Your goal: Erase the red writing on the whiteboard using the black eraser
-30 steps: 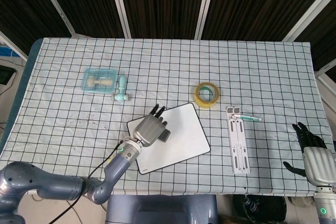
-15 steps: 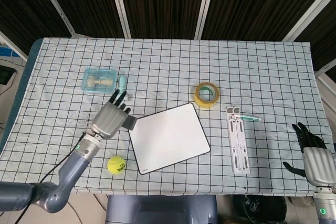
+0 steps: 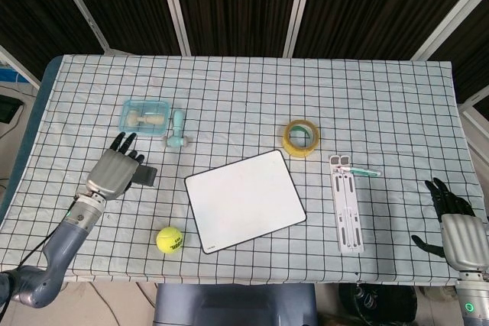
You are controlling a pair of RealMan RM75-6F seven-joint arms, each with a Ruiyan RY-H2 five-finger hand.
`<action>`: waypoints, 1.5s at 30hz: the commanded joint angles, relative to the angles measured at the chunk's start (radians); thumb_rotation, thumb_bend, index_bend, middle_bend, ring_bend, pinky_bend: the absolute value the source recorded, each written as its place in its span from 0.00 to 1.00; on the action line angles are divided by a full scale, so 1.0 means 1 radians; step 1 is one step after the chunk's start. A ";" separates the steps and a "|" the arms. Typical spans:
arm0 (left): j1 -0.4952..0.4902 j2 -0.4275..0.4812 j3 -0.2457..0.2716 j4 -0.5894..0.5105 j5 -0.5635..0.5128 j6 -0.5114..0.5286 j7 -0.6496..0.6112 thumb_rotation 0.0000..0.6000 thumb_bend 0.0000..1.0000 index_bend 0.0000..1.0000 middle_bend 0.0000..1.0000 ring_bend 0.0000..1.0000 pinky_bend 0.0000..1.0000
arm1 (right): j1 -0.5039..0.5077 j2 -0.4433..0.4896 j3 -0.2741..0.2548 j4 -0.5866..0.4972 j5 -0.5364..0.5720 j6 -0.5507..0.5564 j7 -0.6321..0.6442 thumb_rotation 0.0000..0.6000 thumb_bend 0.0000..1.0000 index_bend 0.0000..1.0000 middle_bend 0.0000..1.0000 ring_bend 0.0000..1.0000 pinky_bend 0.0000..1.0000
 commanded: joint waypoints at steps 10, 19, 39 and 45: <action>0.006 -0.134 -0.029 0.225 -0.017 -0.119 -0.046 1.00 0.29 0.40 0.46 0.04 0.07 | 0.002 0.002 0.001 -0.001 0.002 -0.004 0.000 1.00 0.07 0.05 0.08 0.19 0.22; 0.013 -0.162 -0.038 0.257 -0.057 -0.155 -0.017 1.00 0.18 0.31 0.40 0.02 0.06 | 0.002 0.004 0.000 -0.004 0.005 -0.008 0.003 1.00 0.07 0.05 0.08 0.19 0.22; 0.059 0.045 -0.023 -0.126 0.006 -0.012 0.101 1.00 0.09 0.00 0.12 0.00 0.03 | 0.002 0.004 0.000 -0.003 0.003 -0.007 0.003 1.00 0.07 0.05 0.08 0.19 0.22; 0.145 0.182 0.014 -0.334 0.108 0.134 0.086 1.00 0.09 0.00 0.10 0.00 0.02 | 0.002 0.003 -0.002 -0.001 -0.002 -0.004 0.001 1.00 0.07 0.05 0.08 0.19 0.22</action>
